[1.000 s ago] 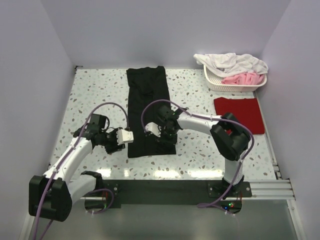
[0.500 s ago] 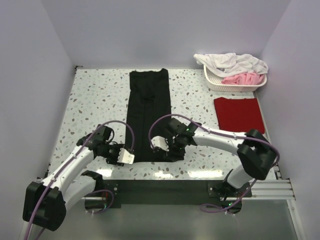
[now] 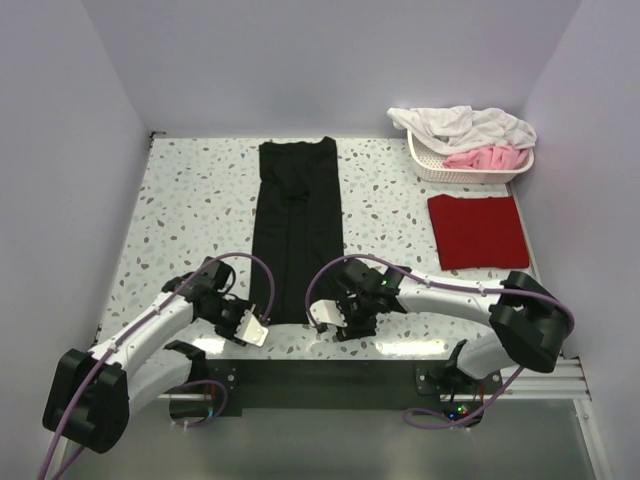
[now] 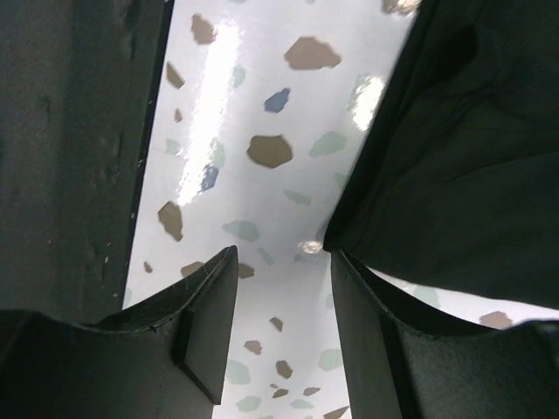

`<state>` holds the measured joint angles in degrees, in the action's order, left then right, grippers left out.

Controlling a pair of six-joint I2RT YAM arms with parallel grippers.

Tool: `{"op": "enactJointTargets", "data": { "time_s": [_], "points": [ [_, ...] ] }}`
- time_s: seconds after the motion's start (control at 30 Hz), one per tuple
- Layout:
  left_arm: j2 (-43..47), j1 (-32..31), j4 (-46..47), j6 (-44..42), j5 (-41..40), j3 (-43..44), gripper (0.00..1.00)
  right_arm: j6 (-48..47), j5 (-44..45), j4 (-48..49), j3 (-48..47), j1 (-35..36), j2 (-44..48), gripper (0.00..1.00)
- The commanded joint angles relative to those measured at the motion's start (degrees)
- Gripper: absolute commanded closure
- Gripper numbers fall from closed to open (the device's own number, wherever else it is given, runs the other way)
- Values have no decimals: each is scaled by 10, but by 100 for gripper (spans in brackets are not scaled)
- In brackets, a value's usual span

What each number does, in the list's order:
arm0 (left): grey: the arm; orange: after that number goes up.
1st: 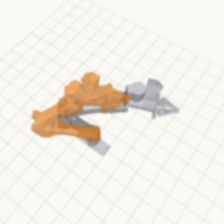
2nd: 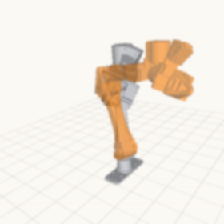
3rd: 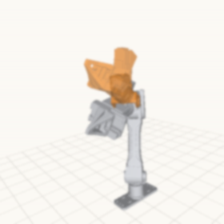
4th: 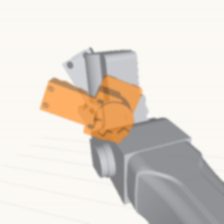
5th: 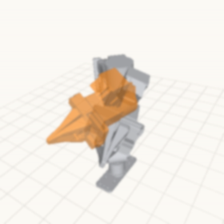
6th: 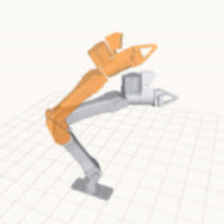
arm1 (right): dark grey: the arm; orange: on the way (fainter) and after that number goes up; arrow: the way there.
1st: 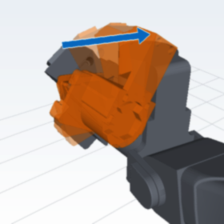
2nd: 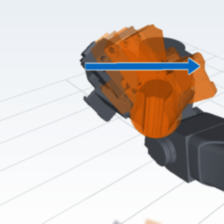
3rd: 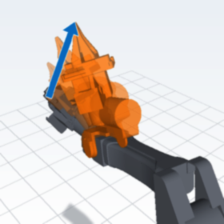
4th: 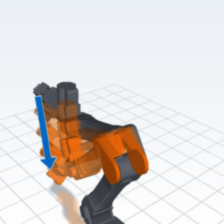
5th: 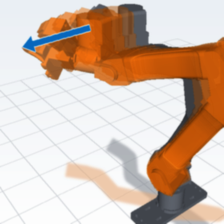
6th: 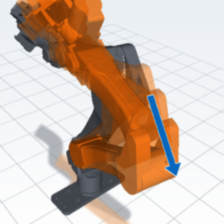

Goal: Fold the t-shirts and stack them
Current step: Fold the tshirt

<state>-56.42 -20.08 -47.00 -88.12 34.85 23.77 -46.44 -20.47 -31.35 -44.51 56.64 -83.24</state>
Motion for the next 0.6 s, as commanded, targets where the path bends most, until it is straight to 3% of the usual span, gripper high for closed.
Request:
{"op": "enactJointTargets", "data": {
  "time_s": [0.0, 0.17, 0.57],
  "points": [
    [-14, -7, 39, -13, 16, -6, 47, -10, 3, 62, 0, 2, -6, 50],
    [-36, -7, 56, -13, 7, -8, 48, -16, 18, 73, -14, 5, -28, 52],
    [-60, -8, 69, -12, -7, -10, 55, -59, 14, 20, -21, 4, 62, 51]
  ]
}}
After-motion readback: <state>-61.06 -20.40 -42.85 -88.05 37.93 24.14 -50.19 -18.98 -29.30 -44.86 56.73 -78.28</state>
